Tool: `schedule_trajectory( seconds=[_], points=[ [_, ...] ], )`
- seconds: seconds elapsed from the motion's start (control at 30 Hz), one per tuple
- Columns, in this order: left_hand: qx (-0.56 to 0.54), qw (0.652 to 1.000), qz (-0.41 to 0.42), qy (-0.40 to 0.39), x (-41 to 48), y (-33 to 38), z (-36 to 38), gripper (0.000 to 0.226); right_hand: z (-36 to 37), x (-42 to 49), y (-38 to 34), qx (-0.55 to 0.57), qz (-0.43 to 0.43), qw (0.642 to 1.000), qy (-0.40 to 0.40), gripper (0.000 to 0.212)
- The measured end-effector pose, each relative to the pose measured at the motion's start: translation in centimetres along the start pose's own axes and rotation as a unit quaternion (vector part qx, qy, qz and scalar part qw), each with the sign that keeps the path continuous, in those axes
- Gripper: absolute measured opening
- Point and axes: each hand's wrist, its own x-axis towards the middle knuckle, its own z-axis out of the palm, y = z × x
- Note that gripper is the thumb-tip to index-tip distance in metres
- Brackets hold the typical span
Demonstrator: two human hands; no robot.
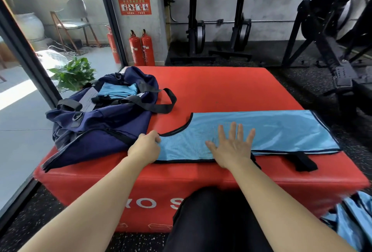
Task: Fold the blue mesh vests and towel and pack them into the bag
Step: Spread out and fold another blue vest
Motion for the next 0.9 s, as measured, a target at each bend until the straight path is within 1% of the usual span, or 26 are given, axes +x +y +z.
schedule_trajectory(
  seconds=[0.07,0.13,0.23,0.33,0.4,0.47,0.5,0.57,0.63,0.7,0.77,0.8,0.83,0.87,0.9],
  points=[
    [0.009,1.000,0.001,-0.025,0.0,-0.2,0.3,0.038,0.9,-0.1,1.5,0.020,0.013,0.999,-0.039,0.080],
    [0.020,0.999,0.001,-0.029,-0.2,-0.2,0.4,0.039,2.0,-0.7,2.0,0.058,0.012,0.996,-0.069,0.080],
    [0.059,0.998,0.011,0.013,-0.3,-0.2,-0.3,0.041,2.5,-1.3,1.2,0.081,0.010,0.994,-0.072,0.081],
    [0.094,0.994,0.015,0.054,0.1,-0.8,-2.0,0.041,2.3,-1.8,-0.5,0.096,0.011,0.991,-0.091,0.083],
    [0.103,0.993,0.013,0.061,0.4,-1.4,-3.2,0.044,1.8,-2.0,-1.7,0.115,0.010,0.989,-0.097,0.082],
    [0.096,0.994,0.007,0.053,0.7,-2.1,-4.0,0.049,1.3,-1.9,-2.4,0.111,0.000,0.991,-0.071,0.081],
    [0.086,0.995,0.005,0.044,0.8,-2.5,-4.3,0.050,1.3,-1.9,-2.6,0.098,-0.011,0.994,-0.056,0.081],
    [0.043,0.999,0.003,0.019,1.0,-3.1,-4.7,0.052,2.0,-1.9,-2.7,0.079,-0.035,0.994,-0.059,0.080],
    [-0.054,0.998,-0.003,0.008,1.1,-3.4,-5.0,0.051,2.8,-2.1,-2.6,0.079,-0.042,0.993,-0.079,0.080],
    [-0.163,0.986,-0.009,0.021,1.0,-2.8,-5.6,0.047,2.5,-2.1,-2.5,0.092,-0.043,0.990,-0.101,0.079],
    [-0.221,0.975,0.012,0.029,0.9,-1.2,-6.3,0.045,1.3,-1.9,-2.2,0.127,-0.046,0.984,-0.115,0.076],
    [-0.236,0.971,0.027,0.031,0.9,0.0,-6.5,0.045,0.5,-1.9,-2.1,0.151,-0.050,0.982,-0.104,0.072],
    [-0.245,0.968,0.045,0.034,0.8,1.4,-6.6,0.046,-0.2,-1.8,-2.0,0.194,-0.058,0.976,-0.075,0.066],
    [-0.247,0.967,0.061,0.030,0.6,3.0,-6.6,0.046,-1.0,-1.8,-1.8,0.262,-0.067,0.962,-0.039,0.055],
    [-0.241,0.967,0.077,0.023,0.4,4.7,-6.3,0.048,-1.7,-1.7,-1.6,0.350,-0.072,0.934,-0.008,0.044]
  ],
)
